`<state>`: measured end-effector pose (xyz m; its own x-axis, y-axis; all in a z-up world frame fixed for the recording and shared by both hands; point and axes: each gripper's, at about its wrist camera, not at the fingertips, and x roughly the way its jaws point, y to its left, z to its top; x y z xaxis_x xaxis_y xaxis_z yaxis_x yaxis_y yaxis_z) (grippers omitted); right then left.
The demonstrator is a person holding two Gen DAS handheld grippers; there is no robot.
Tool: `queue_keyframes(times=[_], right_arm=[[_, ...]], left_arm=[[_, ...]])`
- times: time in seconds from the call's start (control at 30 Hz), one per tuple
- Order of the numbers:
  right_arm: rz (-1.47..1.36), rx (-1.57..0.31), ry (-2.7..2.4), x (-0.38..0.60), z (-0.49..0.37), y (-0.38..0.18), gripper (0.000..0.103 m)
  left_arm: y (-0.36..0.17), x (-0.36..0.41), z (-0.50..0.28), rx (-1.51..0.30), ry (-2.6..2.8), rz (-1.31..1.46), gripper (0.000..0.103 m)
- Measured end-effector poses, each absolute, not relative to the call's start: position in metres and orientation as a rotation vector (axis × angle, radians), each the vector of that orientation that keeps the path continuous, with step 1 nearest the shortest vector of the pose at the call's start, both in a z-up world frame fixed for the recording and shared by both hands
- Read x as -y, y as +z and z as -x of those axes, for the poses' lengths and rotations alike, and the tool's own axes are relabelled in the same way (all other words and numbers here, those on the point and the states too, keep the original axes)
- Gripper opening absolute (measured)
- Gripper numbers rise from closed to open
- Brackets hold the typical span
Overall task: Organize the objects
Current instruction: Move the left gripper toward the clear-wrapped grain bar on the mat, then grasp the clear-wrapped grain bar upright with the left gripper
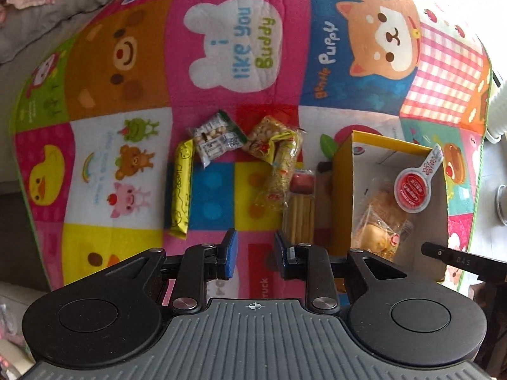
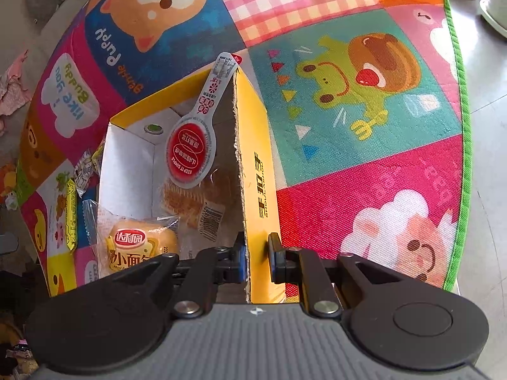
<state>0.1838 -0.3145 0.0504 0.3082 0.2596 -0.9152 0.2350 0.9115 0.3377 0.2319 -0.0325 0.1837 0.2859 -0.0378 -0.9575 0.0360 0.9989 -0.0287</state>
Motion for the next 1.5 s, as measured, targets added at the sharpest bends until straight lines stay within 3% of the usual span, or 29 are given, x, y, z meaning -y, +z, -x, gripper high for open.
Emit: queue_keyframes(times=[0.2,0.27,0.53,0.57,0.7,0.83,1.0,1.03,1.07,1.1,1.27,1.5], right_arm=[[-0.398,-1.305,-0.017,0.303,-0.184,0.046,0.013],[-0.383,-1.31,-0.032,0.3,-0.184,0.045,0.013],[-0.389,-1.316,-0.057,0.299,-0.183,0.047,0.013],[-0.391,-1.318,-0.055,0.299,-0.183,0.046,0.013],[-0.409,-1.322,-0.047,0.301,-0.18,0.048,0.013],[-0.397,-1.326,-0.045,0.299,-0.181,0.048,0.013],[-0.349,-1.309,-0.035,0.294,-0.183,0.052,0.013],[-0.342,-1.306,-0.032,0.293,-0.184,0.053,0.013],[-0.334,-1.305,-0.028,0.293,-0.185,0.053,0.013],[-0.329,-1.303,-0.024,0.293,-0.185,0.053,0.013],[-0.313,-1.299,-0.011,0.293,-0.186,0.054,0.013],[-0.262,-1.324,0.001,0.286,-0.184,0.055,0.013]], left_arm=[[0.17,0.049,-0.245,-1.17,-0.321,-0.115,0.029],[0.154,0.059,-0.257,-1.135,-0.397,-0.151,0.033],[0.065,0.081,-0.323,-1.179,-0.249,-0.131,0.032],[0.057,0.084,-0.328,-1.199,-0.242,-0.141,0.038],[0.043,0.089,-0.339,-1.246,-0.217,-0.12,0.04],[0.041,0.096,-0.343,-1.266,-0.238,-0.112,0.059],[0.041,0.106,-0.348,-1.301,-0.195,-0.141,0.059],[0.041,0.108,-0.351,-1.314,-0.187,-0.147,0.054],[0.041,0.109,-0.353,-1.325,-0.176,-0.15,0.04],[0.042,0.107,-0.354,-1.337,-0.163,-0.147,0.034],[0.056,0.074,-0.319,-1.405,-0.149,-0.093,0.032],[0.094,0.03,-0.191,-1.517,-0.172,-0.037,0.032]])
